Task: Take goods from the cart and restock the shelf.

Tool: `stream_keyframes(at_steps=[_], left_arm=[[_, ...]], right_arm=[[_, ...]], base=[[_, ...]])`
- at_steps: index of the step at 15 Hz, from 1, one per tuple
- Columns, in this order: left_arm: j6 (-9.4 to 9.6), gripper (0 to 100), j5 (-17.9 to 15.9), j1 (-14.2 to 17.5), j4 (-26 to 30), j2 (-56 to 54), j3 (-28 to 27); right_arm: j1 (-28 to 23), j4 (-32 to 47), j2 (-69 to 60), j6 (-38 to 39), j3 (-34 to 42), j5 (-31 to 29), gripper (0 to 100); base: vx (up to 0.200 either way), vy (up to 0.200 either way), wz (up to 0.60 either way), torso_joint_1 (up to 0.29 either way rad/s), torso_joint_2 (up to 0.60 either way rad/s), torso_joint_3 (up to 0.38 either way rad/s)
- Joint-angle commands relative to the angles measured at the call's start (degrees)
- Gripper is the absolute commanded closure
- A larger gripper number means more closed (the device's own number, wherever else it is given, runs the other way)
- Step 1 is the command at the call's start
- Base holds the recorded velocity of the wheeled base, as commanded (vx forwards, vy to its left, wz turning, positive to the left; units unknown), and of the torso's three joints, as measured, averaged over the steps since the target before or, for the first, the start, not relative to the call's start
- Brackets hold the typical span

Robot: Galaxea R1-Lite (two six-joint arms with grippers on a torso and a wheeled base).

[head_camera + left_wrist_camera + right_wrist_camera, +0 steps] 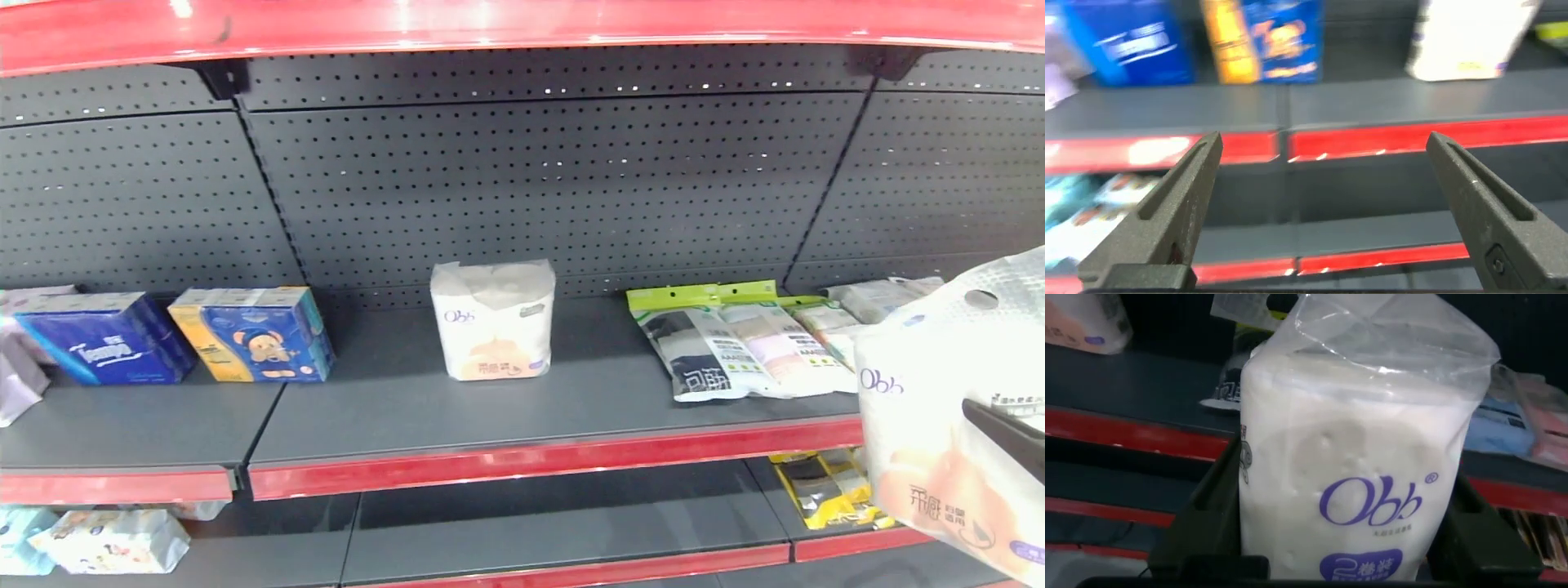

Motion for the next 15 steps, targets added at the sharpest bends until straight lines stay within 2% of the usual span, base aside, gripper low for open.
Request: stream_keyframes(at_steps=[1, 2, 15], left_arm=[[0.00, 0, 0.02, 0.02, -0.01, 0.07, 0.01], [0.00, 0, 0.02, 0.02, -0.01, 0.07, 0.01], [-0.09, 0, 0.02, 0.02, -0.01, 0.07, 0.01]], right_arm=[[-0.01, -0.03, 0.20, -0.01, 0.02, 0.01, 100], [-0.01, -0.03, 0.28, -0.10, 0.02, 0.01, 100], [-1.24, -0.12, -0.68, -0.10, 1.16, -0.08, 100]], base=[[0.000, 0.000, 0.60, 0.002, 0.00, 0.002], [0.000, 0.000, 0.60, 0.002, 0.00, 0.002], [0.000, 0.000, 0.00, 0.000, 0.00, 0.000]])
